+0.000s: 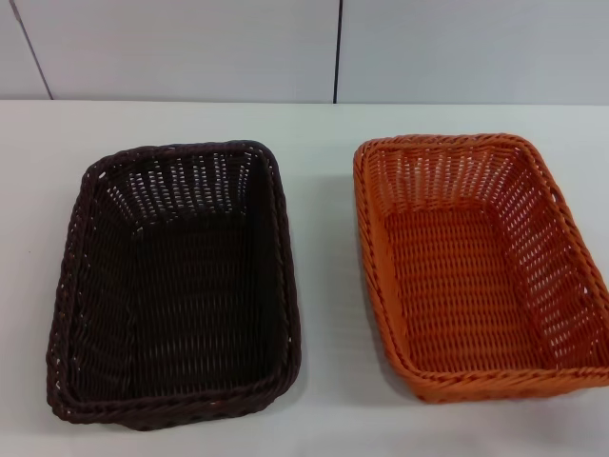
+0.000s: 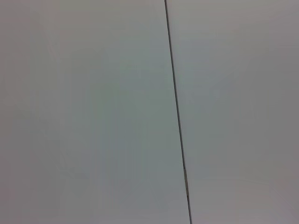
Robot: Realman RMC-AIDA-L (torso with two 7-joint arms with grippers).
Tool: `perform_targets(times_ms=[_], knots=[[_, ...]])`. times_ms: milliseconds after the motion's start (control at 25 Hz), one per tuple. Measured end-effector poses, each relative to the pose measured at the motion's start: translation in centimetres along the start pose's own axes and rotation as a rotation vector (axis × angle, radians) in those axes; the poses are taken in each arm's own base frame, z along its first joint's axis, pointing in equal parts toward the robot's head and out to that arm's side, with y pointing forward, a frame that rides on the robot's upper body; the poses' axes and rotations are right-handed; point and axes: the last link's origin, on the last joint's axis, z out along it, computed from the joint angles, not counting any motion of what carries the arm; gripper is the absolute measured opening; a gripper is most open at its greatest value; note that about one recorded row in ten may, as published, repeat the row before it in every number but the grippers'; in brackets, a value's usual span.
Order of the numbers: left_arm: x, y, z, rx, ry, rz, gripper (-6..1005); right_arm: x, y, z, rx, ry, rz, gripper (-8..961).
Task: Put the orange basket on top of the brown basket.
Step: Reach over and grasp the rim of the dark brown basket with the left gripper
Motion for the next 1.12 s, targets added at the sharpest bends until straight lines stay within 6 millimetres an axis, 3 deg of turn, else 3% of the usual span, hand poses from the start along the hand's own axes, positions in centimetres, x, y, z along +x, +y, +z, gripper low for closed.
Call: perform_targets(times_ms=[560,840,1120], knots=[[0.4,0.9,0.8,-0.056,0.007,0.008,797,-0.1,0.2,0.1,-0.003,-0.004,0.005,819],[5.4,1.5,3.7,-0.134,0.067,-0.016,797,-0.2,0.2,0.2,0.000,-0.006,0.011,819],[12.5,5.2,4.7,-0.332,-0.141,0.008,796,-0.2,0.2,0.2,0.002,-0.007,0.013,819]])
